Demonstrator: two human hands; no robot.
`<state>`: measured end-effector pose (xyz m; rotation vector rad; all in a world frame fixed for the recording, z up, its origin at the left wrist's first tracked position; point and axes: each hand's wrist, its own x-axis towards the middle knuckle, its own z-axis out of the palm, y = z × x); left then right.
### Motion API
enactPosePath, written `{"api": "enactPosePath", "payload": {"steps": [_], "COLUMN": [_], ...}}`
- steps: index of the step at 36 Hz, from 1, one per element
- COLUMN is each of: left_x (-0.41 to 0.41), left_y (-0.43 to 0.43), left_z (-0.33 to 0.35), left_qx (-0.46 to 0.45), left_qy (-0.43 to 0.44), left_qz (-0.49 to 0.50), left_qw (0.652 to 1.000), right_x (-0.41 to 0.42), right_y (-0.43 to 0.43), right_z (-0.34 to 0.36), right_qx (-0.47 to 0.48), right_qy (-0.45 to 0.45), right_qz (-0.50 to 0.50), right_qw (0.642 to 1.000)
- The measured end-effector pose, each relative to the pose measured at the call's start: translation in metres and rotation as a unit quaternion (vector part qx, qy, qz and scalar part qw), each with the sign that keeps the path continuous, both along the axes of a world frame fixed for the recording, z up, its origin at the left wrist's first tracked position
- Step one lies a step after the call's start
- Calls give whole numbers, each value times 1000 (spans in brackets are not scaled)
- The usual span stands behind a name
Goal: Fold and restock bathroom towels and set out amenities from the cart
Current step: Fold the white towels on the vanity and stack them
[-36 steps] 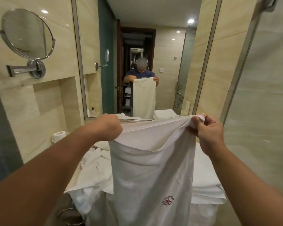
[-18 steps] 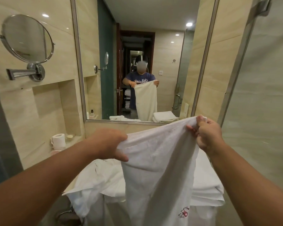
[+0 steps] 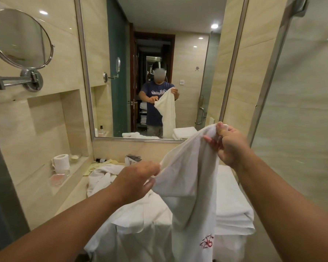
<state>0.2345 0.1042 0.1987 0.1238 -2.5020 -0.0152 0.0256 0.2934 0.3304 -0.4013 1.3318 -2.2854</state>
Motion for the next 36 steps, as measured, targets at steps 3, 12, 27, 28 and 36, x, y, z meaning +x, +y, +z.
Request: {"api": "enactPosePath", "payload": {"steps": [3, 12, 27, 28, 36], "left_x": [-9, -27, -36, -36, -21], "left_y": [2, -8, -11, -11, -30], "left_z": [-7, -2, 29, 34, 65], "left_qx": [-68, 36, 38, 39, 126], "left_qy": [17, -76, -154, -145, -110], "left_qz": [-6, 130, 151, 145, 134], "left_qw": [998, 988, 976, 978, 977], "right_x": [-1, -3, -21, -24, -53], "right_y": [1, 7, 16, 16, 21], "right_z": [2, 13, 12, 12, -7], "right_qx": [6, 19, 42, 46, 122], "right_qy": [8, 32, 34, 36, 85], "right_qz": [2, 30, -8, -12, -75], "right_qw": [1000, 999, 998, 998, 986]}}
